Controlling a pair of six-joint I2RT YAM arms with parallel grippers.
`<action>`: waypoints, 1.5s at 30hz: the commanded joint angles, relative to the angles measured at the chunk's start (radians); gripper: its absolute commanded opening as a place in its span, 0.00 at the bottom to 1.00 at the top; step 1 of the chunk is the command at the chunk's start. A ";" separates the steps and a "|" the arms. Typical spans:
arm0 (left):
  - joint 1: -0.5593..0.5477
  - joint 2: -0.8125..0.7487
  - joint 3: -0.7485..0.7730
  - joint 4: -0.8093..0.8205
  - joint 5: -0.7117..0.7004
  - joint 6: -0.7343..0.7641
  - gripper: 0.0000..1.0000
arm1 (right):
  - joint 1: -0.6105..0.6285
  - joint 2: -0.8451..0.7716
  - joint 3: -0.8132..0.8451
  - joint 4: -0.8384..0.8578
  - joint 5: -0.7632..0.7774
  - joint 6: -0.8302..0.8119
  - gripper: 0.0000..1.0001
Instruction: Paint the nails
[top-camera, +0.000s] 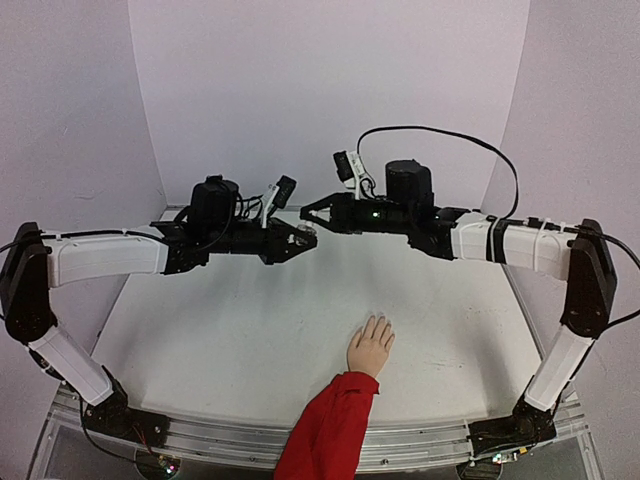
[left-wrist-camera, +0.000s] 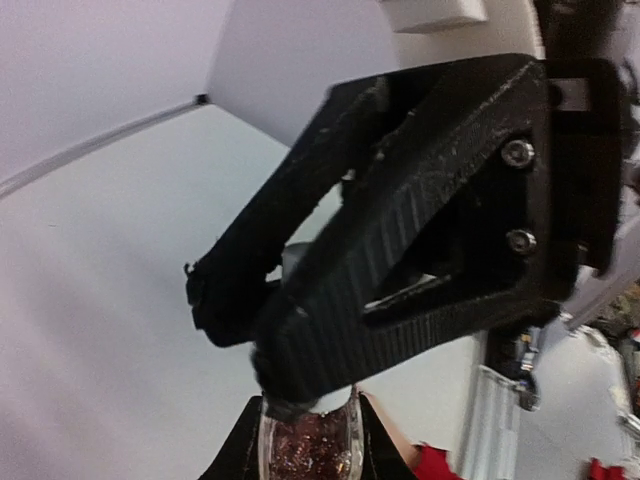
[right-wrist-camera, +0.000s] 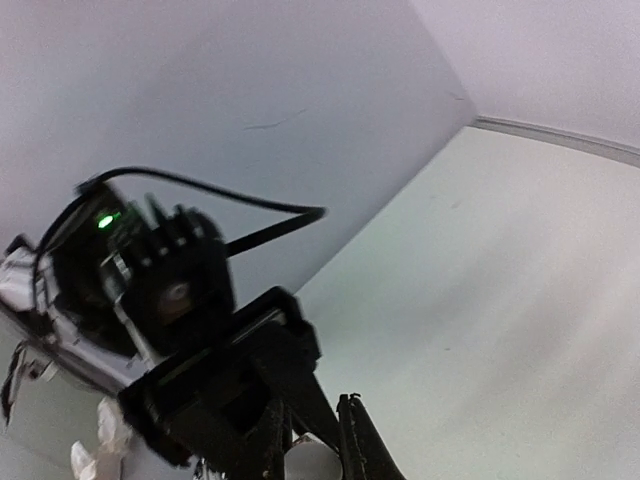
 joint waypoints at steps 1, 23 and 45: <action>0.034 0.010 0.066 0.139 -0.591 0.121 0.00 | 0.107 0.058 0.138 -0.497 0.669 0.132 0.00; -0.013 -0.002 -0.023 0.102 -0.461 0.120 0.00 | 0.057 -0.064 0.185 -0.490 0.493 -0.060 0.66; 0.066 0.023 0.156 0.051 0.702 -0.115 0.00 | -0.103 -0.094 -0.013 0.255 -0.487 0.035 0.74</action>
